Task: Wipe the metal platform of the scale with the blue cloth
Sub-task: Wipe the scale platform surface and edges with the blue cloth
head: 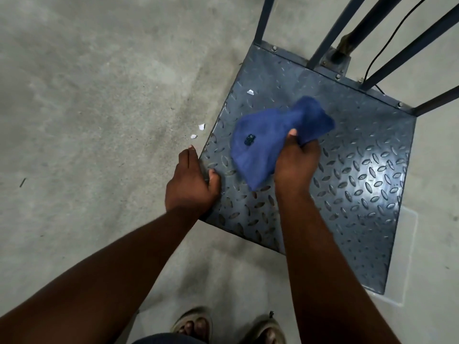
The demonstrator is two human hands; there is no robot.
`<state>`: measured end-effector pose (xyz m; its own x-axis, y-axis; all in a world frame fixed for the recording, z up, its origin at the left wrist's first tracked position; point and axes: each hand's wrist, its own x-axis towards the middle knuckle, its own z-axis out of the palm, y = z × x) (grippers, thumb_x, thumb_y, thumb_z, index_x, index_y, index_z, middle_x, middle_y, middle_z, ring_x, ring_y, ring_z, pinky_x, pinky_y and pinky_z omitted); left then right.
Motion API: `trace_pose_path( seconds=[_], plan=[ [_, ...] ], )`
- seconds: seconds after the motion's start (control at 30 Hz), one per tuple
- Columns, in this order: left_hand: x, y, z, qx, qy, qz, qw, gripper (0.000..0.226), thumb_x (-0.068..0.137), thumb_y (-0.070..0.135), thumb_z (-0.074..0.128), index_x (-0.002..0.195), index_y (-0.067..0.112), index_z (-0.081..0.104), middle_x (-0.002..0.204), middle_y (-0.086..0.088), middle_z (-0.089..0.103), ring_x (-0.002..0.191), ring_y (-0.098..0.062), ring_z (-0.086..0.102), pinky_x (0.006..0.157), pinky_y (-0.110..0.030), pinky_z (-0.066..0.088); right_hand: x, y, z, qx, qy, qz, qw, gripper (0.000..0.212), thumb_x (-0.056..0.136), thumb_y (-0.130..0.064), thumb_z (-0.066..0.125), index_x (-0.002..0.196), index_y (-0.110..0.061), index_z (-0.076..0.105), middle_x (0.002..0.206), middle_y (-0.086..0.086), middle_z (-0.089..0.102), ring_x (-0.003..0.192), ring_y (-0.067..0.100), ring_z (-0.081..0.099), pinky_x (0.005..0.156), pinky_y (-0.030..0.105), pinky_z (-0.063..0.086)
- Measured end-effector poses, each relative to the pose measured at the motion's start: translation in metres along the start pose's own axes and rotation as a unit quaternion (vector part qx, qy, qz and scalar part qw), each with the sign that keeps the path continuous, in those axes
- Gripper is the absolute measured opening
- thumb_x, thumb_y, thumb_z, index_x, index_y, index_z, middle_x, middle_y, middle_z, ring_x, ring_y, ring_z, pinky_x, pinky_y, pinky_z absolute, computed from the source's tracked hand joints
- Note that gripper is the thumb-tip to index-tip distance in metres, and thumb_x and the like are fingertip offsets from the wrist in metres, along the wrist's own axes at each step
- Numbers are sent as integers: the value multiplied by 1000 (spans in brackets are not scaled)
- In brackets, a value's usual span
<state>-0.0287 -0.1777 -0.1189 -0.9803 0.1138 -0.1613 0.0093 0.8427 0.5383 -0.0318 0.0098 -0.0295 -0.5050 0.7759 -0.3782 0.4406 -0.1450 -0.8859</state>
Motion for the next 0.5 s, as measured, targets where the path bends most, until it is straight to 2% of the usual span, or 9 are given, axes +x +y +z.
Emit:
trace_pose_path(
  seconds=[0.07,0.13,0.2,0.27,0.33,0.37,0.43,0.5],
  plan=[
    [0,1,-1,-3,-8,-13,1000,74,102,46,56,162,7,35,156,-11,43,122,-35,64,83,-47,56,-8,13,-4,-137,-11,-86,987,36,107,-28,51,123,3,58,109,15,64,94,23,59,83,25,41],
    [0,2,-1,4,-14,-19,1000,75,102,47,55,162,8,35,156,-11,43,122,-35,64,85,-48,56,-18,21,7,-230,-61,-111,965,21,108,-24,50,107,-7,61,90,2,61,76,16,58,68,16,37],
    [1,2,-1,5,-22,-25,999,78,99,53,50,162,8,36,155,-11,44,121,-36,64,86,-50,56,-19,25,28,-181,-142,-21,973,19,107,-18,50,89,-16,55,76,-5,53,67,12,53,67,24,41],
    [1,0,0,-9,-20,-26,999,76,98,58,48,160,13,40,148,-9,47,116,-36,66,84,-48,55,-12,22,37,-21,-177,60,982,26,100,-18,58,75,-18,51,68,1,50,65,22,51,66,36,44],
    [1,-2,1,-13,-17,-20,1000,74,99,58,48,158,14,41,145,-7,49,111,-35,67,79,-46,55,-4,14,32,44,-138,39,989,32,93,-20,63,65,-15,48,57,6,42,52,23,44,53,33,39],
    [1,-2,1,-6,-19,-19,1000,77,98,58,46,159,12,40,146,-8,48,112,-34,67,79,-46,55,0,9,26,58,-121,19,991,35,96,-20,63,64,-14,50,55,6,43,50,22,45,51,32,39],
    [2,0,1,7,-24,-20,1000,82,96,57,44,162,8,36,151,-10,46,116,-34,65,79,-47,55,4,-3,16,69,-106,-10,992,29,102,-21,58,74,-18,58,60,-2,55,58,17,55,59,34,47],
    [1,2,-1,11,-21,-10,1000,83,97,55,43,164,6,33,155,-11,44,121,-34,63,80,-46,55,6,-13,8,33,-83,-48,995,20,103,-26,55,83,-26,57,70,-10,58,68,8,58,69,28,48]
  ],
)
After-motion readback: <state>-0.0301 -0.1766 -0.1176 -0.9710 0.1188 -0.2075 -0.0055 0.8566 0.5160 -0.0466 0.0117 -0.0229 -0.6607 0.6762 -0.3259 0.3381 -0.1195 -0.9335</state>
